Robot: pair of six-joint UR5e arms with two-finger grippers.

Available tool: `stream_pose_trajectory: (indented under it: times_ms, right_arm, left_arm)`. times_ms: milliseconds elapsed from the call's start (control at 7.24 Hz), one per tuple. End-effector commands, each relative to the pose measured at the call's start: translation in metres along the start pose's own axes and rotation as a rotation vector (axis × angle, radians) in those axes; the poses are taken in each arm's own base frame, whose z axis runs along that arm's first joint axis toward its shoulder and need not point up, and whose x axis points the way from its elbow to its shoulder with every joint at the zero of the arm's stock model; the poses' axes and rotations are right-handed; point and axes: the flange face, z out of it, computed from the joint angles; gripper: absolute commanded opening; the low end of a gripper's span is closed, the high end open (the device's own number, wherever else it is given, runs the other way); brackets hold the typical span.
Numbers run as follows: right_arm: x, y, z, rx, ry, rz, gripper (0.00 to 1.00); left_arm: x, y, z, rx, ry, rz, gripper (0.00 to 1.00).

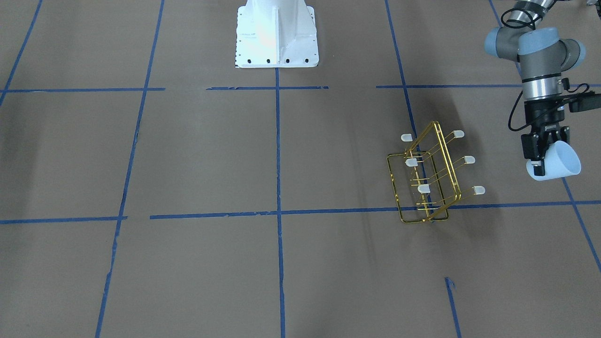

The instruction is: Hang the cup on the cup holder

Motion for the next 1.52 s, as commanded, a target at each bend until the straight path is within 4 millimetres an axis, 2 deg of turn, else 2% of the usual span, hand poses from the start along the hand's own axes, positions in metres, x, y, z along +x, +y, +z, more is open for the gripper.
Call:
stream_pose_trajectory:
  times_ms: [0,276,414,553,691,967,1382]
  right_arm:
    - [0.000,0.000,0.000,-0.001,0.000,0.001,1.00]
    - [0.000,0.000,0.000,0.000,0.000,0.000,1.00]
    - [0.000,0.000,0.000,0.000,0.000,0.000,1.00]
    - [-0.001,0.000,0.001,-0.002,0.000,0.000,1.00]
    - [0.000,0.000,0.000,-0.001,0.000,0.001,1.00]
    - [-0.001,0.000,0.001,-0.002,0.000,0.000,1.00]
    - [-0.001,0.000,0.001,-0.002,0.000,0.000,1.00]
  left_arm:
    - [-0.018,-0.031,-0.060,-0.007,0.130,-0.058,0.00]
    - [0.000,-0.049,-0.091,-0.013,0.325,-0.295,0.00]
    - [0.019,-0.059,-0.103,-0.044,0.389,-0.495,0.00]
    - [0.027,-0.062,-0.111,-0.081,0.463,-0.666,0.00]
    - [0.034,-0.064,-0.115,-0.129,0.510,-0.844,0.00]
    - [0.062,-0.063,-0.107,-0.228,0.553,-1.166,0.00]
    - [0.078,-0.067,-0.107,-0.390,0.585,-1.610,0.00]
